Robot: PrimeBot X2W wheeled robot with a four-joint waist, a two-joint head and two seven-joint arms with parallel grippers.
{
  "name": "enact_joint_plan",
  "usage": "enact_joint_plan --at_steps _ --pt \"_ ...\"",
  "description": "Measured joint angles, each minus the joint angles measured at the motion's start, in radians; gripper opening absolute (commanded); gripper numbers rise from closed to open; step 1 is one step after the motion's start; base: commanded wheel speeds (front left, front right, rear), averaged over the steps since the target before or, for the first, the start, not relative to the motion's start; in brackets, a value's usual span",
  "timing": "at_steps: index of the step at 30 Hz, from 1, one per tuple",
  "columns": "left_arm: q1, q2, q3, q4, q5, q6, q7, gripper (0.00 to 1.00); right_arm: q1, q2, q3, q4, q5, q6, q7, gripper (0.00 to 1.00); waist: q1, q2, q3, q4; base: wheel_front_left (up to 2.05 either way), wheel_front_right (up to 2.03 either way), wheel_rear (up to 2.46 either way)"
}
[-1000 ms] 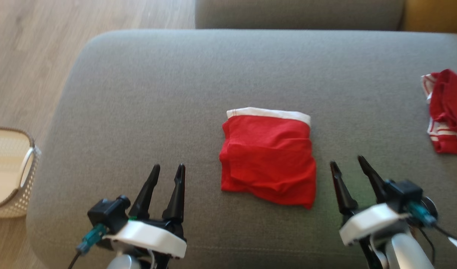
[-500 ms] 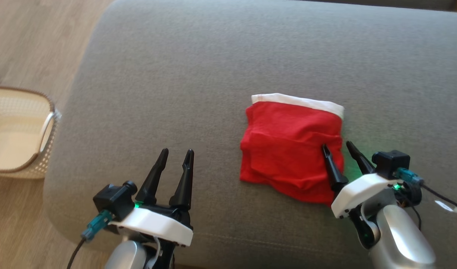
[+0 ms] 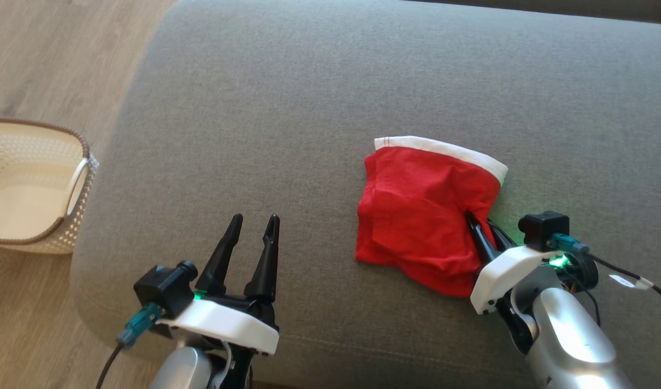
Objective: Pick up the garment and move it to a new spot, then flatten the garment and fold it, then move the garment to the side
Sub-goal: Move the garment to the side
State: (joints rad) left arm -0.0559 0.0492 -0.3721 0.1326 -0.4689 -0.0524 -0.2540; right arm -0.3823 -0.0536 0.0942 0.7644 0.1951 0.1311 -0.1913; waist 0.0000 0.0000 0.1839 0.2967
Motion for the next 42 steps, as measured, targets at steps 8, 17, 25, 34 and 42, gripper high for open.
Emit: enact_joint_plan --at_steps 8,17,25,34,42 --pt "0.001 0.0 0.004 0.001 0.008 0.003 0.0 1.0 -0.007 -0.014 -0.002 -0.006 -0.216 0.0 -0.037 0.0 0.0 0.0 -0.015 -0.05 0.0 0.0 0.0" --pt "0.0 0.0 0.012 -0.001 0.019 -0.003 0.0 1.0 -0.079 -0.114 0.094 -0.105 -0.313 0.0 -0.046 0.0 0.0 0.0 -0.012 -0.159 0.0 0.0 0.0" --pt "-0.078 -0.001 -0.001 0.001 0.073 -0.03 0.0 1.0 -0.22 -0.284 0.211 -0.205 -0.28 0.0 0.013 0.0 0.0 0.0 0.048 -0.279 0.0 0.0 0.0" --pt "-0.264 -0.002 -0.03 0.025 0.177 -0.069 0.0 1.0 -0.428 -0.441 0.27 -0.251 -0.197 0.0 0.047 0.0 0.0 0.0 0.198 -0.387 0.0 0.0 0.0" --pt "-0.368 0.002 -0.052 0.041 0.213 -0.072 0.0 1.0 -0.56 -0.512 0.258 -0.214 -0.175 0.0 0.052 0.0 0.0 0.0 0.33 -0.454 0.0 0.0 0.0"
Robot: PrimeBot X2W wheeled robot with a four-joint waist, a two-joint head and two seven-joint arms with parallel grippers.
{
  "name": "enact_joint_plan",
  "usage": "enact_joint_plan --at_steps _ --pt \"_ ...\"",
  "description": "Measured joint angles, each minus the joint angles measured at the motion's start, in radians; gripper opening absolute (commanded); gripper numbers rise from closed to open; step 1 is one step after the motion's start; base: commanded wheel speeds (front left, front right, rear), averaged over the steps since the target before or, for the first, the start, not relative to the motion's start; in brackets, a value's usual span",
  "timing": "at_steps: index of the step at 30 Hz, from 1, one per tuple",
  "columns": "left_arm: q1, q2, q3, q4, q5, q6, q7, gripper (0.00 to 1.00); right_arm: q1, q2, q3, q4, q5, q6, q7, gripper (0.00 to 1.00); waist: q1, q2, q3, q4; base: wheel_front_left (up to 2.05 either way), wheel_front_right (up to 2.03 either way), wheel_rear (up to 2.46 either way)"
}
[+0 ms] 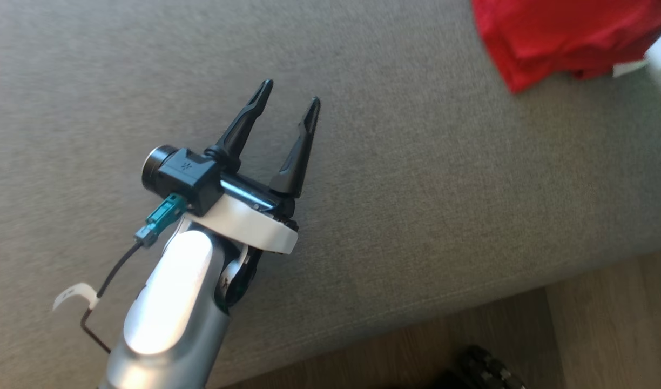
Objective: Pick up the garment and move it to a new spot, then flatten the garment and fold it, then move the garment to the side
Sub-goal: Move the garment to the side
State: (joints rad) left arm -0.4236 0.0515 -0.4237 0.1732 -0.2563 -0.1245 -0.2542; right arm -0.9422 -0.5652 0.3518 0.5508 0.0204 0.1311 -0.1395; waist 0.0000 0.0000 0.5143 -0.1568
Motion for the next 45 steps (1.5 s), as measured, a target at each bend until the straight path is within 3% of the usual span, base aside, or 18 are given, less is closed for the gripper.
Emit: enact_joint_plan --at_steps 8,18,19,20,27,33,45 --pt "-0.035 0.019 -0.016 -0.027 -0.001 0.0 -0.012 1.0 -0.037 -0.024 -0.165 0.061 -0.01 0.0 -0.02 0.0 0.0 0.0 0.1 -0.046 0.0 0.0 0.0" --pt "-0.047 0.017 -0.016 -0.039 -0.011 -0.007 -0.012 1.0 -0.032 0.014 -0.308 0.063 -0.158 0.0 0.036 0.0 0.0 0.0 0.112 -0.034 0.0 0.0 0.0" --pt "-0.047 0.015 -0.016 -0.039 -0.011 -0.007 -0.012 1.0 -0.03 0.02 -0.318 0.059 -0.168 0.0 0.042 0.73 0.0 0.0 0.111 -0.032 0.0 0.0 0.0" --pt "-0.047 0.013 -0.016 -0.038 -0.011 -0.007 -0.012 1.0 -0.028 0.025 -0.329 0.054 -0.18 0.0 0.049 1.0 0.0 0.0 0.109 -0.029 0.0 0.0 0.0" --pt "-0.045 0.007 -0.014 -0.015 -0.038 -0.007 -0.011 1.0 0.012 0.067 -0.394 -0.014 -0.243 0.0 0.071 1.0 0.0 0.0 0.084 -0.013 0.0 0.0 0.0" --pt "0.007 0.005 0.003 0.005 -0.061 -0.007 -0.01 1.0 0.017 0.129 -0.375 -0.08 -0.26 0.0 0.07 1.0 0.0 0.0 0.016 0.001 0.0 0.0 0.0" --pt "0.21 -0.004 0.113 -0.017 -0.146 0.005 -0.006 1.0 0.288 0.321 -0.284 -0.187 -0.131 0.0 -0.014 1.0 0.0 0.0 -0.236 0.093 0.0 0.0 0.0"
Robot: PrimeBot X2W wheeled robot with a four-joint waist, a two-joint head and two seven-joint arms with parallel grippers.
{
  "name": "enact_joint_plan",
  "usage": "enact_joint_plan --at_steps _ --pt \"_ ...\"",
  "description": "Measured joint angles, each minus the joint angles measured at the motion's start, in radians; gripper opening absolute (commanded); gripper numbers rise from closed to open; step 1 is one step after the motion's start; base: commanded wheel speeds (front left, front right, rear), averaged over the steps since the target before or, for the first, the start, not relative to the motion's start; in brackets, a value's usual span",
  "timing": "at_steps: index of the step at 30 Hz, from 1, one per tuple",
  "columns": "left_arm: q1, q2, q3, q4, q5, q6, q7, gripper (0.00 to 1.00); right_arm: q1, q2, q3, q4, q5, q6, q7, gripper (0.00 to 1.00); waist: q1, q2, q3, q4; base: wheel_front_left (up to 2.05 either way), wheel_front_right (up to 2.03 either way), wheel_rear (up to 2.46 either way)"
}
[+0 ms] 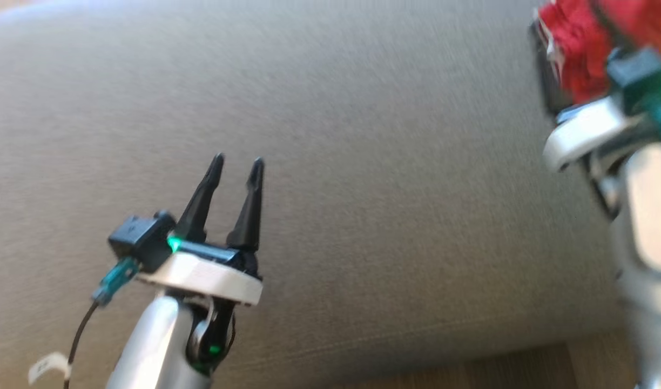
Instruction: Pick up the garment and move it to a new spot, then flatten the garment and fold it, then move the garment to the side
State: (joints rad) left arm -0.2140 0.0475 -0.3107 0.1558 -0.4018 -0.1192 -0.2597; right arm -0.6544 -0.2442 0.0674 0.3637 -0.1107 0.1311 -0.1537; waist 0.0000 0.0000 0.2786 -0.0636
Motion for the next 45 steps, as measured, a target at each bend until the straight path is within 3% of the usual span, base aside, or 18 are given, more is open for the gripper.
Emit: enact_joint_plan --at_steps 5,10,17,21,45 --pt "0.087 0.001 0.043 -0.024 -0.015 0.041 0.0 1.0 0.18 0.082 -0.02 -0.058 0.041 0.0 -0.044 1.0 0.0 0.0 -0.105 0.082 0.0 0.0 0.0" --pt "0.156 0.001 0.051 -0.047 -0.012 0.055 0.002 1.0 0.332 0.161 -0.069 -0.105 0.065 0.0 -0.071 1.0 0.0 0.0 -0.178 0.145 0.0 0.0 0.0" --pt "0.24 0.002 0.064 -0.069 -0.015 0.083 0.003 1.0 0.503 0.186 -0.081 -0.156 0.082 0.0 -0.091 1.0 0.0 0.0001 -0.257 0.192 0.0 0.0 0.0" --pt "0.297 0.003 0.065 -0.068 -0.013 0.074 0.003 1.0 0.587 0.188 -0.065 -0.182 0.098 0.0 -0.097 1.0 -0.0001 0.0001 -0.286 0.207 0.0 0.0 0.0" --pt "0.29 0.004 0.092 -0.07 -0.012 0.076 0.003 1.0 0.626 0.193 -0.064 -0.25 0.121 0.0 -0.099 1.0 0.0 0.0 -0.271 0.191 0.0 0.0 0.0"
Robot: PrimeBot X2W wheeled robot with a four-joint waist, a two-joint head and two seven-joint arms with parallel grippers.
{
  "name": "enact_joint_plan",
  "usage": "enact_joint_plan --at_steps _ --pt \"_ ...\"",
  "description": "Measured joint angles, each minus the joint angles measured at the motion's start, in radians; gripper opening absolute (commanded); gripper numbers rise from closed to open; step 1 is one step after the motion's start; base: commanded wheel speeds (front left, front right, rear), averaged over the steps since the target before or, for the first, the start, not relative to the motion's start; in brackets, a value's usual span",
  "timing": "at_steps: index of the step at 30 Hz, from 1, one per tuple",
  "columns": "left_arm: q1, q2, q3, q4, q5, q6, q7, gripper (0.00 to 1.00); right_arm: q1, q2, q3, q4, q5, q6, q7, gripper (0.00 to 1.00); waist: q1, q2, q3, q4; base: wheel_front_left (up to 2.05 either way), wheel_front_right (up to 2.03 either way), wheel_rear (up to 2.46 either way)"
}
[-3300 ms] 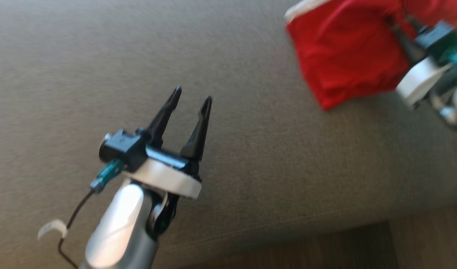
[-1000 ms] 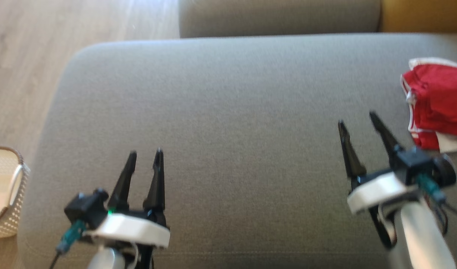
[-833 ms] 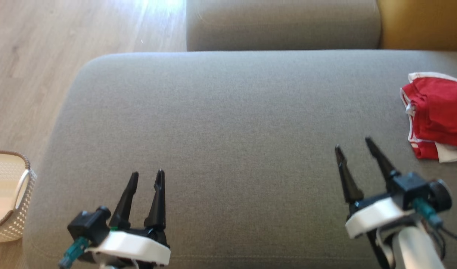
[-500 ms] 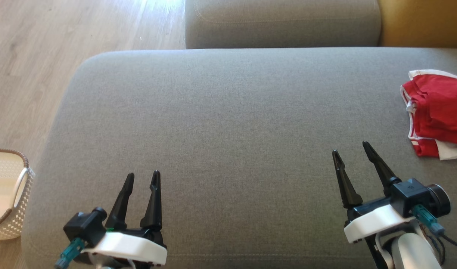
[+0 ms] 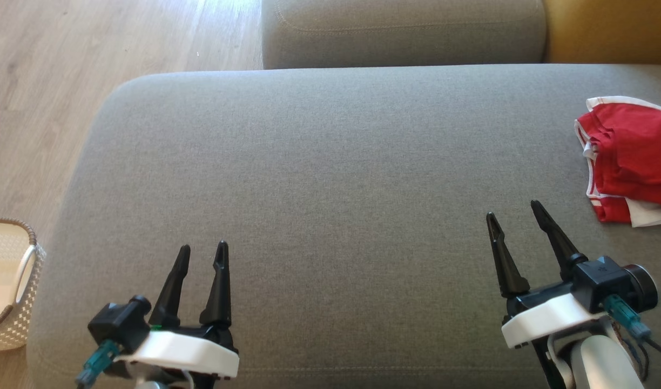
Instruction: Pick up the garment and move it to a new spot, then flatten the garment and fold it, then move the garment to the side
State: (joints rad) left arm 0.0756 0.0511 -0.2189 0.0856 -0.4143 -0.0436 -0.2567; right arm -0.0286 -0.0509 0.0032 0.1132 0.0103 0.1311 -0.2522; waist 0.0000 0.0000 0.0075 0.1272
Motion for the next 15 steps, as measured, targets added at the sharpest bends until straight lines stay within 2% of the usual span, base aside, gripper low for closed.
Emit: enact_joint_plan --at_steps 11,15 --pt "0.003 0.0 0.022 0.013 -0.037 -0.002 0.0 1.0 0.0 0.0 -0.005 -0.001 0.0 0.0 0.0 1.0 0.0 0.0 -0.011 -0.005 0.0 0.0 0.0" --pt "0.004 0.0 0.022 0.016 -0.064 -0.016 0.0 1.0 0.0 0.0 -0.006 -0.002 0.0 0.0 0.0 1.0 0.0 0.0 -0.012 -0.003 0.0 0.0 0.0"
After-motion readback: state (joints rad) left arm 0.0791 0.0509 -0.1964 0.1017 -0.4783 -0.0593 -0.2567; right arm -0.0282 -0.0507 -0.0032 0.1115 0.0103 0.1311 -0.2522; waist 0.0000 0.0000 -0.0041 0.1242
